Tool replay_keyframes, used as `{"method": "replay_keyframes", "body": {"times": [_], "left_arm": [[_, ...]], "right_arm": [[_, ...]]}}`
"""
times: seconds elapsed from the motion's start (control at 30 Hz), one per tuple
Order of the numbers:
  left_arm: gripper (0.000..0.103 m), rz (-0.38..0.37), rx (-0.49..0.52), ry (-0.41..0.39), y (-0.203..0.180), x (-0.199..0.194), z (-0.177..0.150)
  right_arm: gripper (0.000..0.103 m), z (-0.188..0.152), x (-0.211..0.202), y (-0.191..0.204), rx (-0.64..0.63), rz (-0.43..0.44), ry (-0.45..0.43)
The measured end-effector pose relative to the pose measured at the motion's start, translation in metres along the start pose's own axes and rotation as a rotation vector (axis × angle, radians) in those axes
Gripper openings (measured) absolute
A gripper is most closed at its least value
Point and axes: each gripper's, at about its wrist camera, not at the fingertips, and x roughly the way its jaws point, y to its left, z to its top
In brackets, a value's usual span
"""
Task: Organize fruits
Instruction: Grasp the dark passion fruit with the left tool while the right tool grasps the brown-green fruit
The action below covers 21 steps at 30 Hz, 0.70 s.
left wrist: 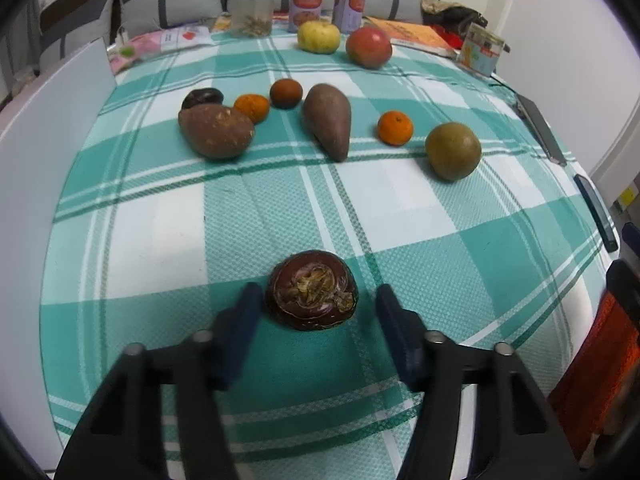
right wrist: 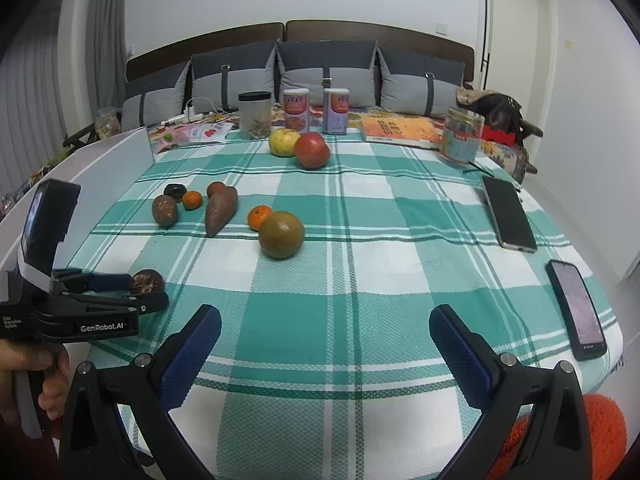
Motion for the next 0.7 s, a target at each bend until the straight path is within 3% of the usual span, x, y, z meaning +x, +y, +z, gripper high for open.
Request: {"method": "replay_keyframes", "body": {"times": [0.03, 0.13, 0.3, 0.37, 0.43, 0.53, 0.57, 0.63, 0.7], "left_arm": [[0.046, 0.01, 0.004, -0.014, 0.0, -0.002, -0.002], [0.046, -0.002, -0.005, -0.047, 0.006, -0.013, -0.005], [0.046, -0.024, -0.038, -0.063, 0.027, -0.028, -0.009], [0.046, -0.021, -0.044, -0.055, 0.033, -0.029, -0.012], [0.046, -0.01, -0.047, -0.045, 0.039, -0.029, -0.016], [0.046, -0.005, -0.057, -0.037, 0.046, -0.03, -0.021], [0.046, -0.004, -0.059, -0.035, 0.048, -0.03, -0.021], [0.046, -0.004, -0.058, -0.032, 0.049, -0.031, -0.022], [0.046, -0.006, -0.054, -0.031, 0.05, -0.031, -0.023]], "right_arm": [[0.103, 0.0, 0.002, -0.002, 0.01, 0.004, 0.009], [0.103, 0.004, 0.012, -0.013, 0.054, 0.049, 0.04], [0.103, 0.038, 0.067, -0.01, 0.071, 0.311, 0.184], [0.101, 0.051, 0.095, 0.004, 0.005, 0.316, 0.245], [0.091, 0.059, 0.112, 0.011, -0.021, 0.312, 0.266], [0.089, 0.072, 0.139, 0.019, -0.017, 0.282, 0.285], [0.086, 0.073, 0.144, 0.019, -0.014, 0.281, 0.292], [0.049, 0.075, 0.154, 0.022, -0.017, 0.286, 0.319], [0.049, 0.075, 0.158, 0.023, -0.026, 0.273, 0.335]]}}
